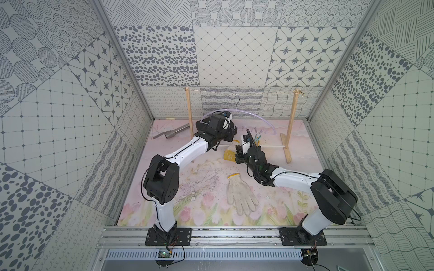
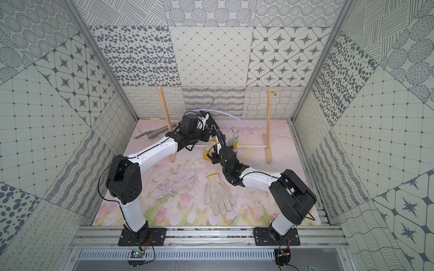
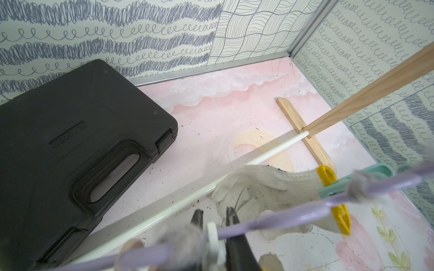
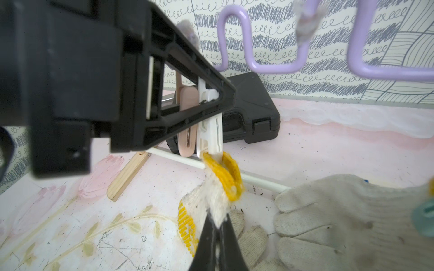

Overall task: Clip the gloves onto a hanger to dry
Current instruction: Pick up the glove from the center of the board, then clamp the glove onto the hanger.

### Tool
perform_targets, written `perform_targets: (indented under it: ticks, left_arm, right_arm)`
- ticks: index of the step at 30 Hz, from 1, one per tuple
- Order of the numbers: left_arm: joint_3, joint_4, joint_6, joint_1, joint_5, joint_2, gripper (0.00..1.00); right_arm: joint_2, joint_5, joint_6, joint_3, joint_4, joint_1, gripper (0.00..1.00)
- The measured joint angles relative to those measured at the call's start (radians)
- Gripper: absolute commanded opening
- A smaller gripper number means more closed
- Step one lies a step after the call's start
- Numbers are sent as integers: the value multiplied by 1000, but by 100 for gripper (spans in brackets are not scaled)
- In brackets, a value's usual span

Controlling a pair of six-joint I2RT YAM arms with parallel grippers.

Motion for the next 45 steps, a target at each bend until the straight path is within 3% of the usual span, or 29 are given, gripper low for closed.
perform_targets:
  ticks: [13,15,17,19,26,32,37,40,45]
  left_arm:
    - [1,-4,0,0,10,1,1]
    - [1,-4,0,0,11,1,13]
    - [1,-4,0,0,15,1,35]
    - [1,-4,3,0,19,1,47]
    - [1,-7,7,0,17,1,58]
    - [1,-7,8,0,18,1,61]
    - [-1,-7,9,0,18,1,63]
    - [-6,-8,10,0,18,-3,64]
    - [-18,-6,11,0,17,-13,66]
  right_arm:
    - [-23,-2,-9,0,48,21,0]
    - [-23,-1,-9,0,47,21,0]
    - [-23,1,-9,0,47,21,0]
    - [-23,2,-9,0,47,21,0]
    - [-23,5,-8,0,47,19,0]
    - [-23,6,-8,0,47,15,0]
    - [-23,19,12,0,37,7,43]
    - [-23,31,26,0,19,2,53]
    - [-21,32,56,0,-22,-12,56]
